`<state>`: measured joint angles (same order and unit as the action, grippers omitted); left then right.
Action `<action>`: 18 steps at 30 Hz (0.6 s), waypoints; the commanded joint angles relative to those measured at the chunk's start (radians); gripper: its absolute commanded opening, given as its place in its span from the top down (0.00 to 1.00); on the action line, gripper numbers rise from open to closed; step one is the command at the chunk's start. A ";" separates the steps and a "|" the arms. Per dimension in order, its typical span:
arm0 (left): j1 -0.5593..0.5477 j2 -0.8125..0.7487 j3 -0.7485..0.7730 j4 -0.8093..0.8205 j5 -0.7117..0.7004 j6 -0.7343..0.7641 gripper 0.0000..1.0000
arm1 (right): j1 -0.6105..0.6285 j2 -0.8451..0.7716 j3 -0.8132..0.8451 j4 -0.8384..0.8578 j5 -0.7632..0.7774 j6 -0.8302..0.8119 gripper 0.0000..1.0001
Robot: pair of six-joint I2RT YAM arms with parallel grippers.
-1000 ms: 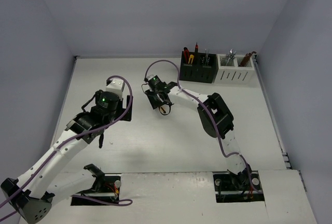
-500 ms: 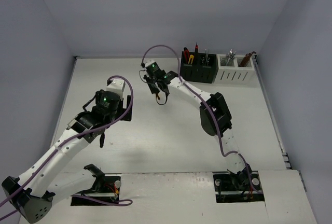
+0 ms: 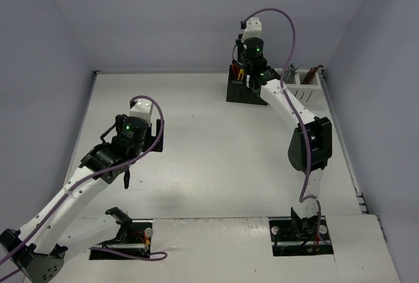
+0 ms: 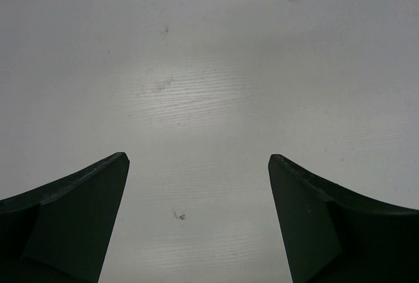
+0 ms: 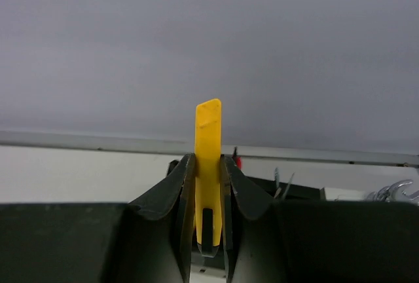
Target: Sort the tools into containers
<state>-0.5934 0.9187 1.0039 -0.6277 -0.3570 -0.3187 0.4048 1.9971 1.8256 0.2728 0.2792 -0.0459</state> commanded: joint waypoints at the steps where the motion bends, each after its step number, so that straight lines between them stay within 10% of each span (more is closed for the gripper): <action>1: 0.009 -0.021 0.033 0.026 -0.032 0.000 0.15 | -0.020 0.049 -0.004 0.251 -0.005 -0.034 1.00; 18: 0.009 -0.012 0.049 0.026 -0.058 0.006 0.15 | -0.040 0.169 -0.054 0.340 -0.095 0.045 0.87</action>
<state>-0.5934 0.9092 1.0039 -0.6285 -0.3802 -0.3187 0.3660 2.2441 1.8138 0.4801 0.2015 -0.0240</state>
